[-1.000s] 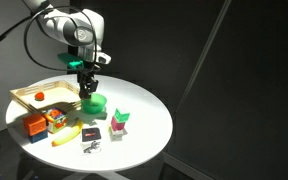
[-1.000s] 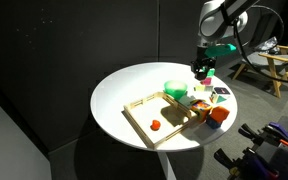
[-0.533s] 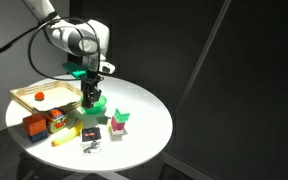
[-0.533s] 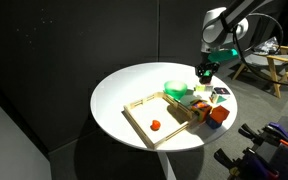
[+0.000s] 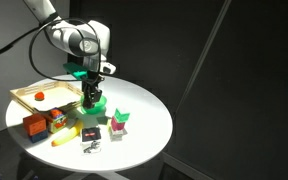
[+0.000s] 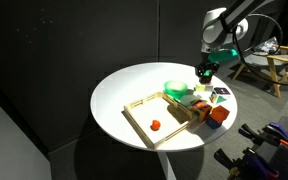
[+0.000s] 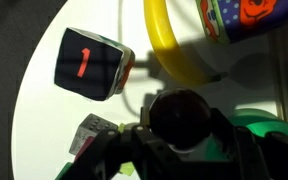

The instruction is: Remove the plum from the crate and put it on the table

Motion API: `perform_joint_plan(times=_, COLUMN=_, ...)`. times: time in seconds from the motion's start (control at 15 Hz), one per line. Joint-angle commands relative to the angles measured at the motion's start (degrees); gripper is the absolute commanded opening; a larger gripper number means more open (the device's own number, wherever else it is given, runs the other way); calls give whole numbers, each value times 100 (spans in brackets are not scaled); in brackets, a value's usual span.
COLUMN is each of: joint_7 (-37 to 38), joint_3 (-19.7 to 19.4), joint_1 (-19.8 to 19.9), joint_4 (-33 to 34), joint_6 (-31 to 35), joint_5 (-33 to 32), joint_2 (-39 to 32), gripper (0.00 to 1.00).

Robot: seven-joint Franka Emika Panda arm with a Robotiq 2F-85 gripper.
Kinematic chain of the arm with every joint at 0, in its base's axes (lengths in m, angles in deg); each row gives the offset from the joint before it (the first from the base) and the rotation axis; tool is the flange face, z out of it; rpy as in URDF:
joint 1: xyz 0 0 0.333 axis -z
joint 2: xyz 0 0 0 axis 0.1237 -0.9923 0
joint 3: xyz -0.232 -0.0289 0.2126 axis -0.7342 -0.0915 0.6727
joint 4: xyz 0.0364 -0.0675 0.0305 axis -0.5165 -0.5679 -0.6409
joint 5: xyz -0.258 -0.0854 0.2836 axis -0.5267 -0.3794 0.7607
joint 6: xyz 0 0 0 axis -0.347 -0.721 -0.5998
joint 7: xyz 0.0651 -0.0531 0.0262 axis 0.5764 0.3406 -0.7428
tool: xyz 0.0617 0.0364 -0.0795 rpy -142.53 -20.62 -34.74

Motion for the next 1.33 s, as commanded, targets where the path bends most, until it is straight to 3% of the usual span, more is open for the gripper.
perform_joint_plan(times=0.0, joint_7=-3, joint_3=1, joint_1=2, joint_4=12, joint_6=-17, joint_5=0, joint_2=-1, gripper=60)
perform_joint_plan(times=0.07, joint_7=-3, joint_3=1, joint_1=2, joint_4=12, joint_6=-17, joint_5=0, joint_2=-1, gripper=35)
perform_joint_plan(times=1.27, joint_7=-110, joint_3=-214, joint_1=100, joint_4=377, joint_6=780, joint_5=-34, joint_2=-877, gripper=35)
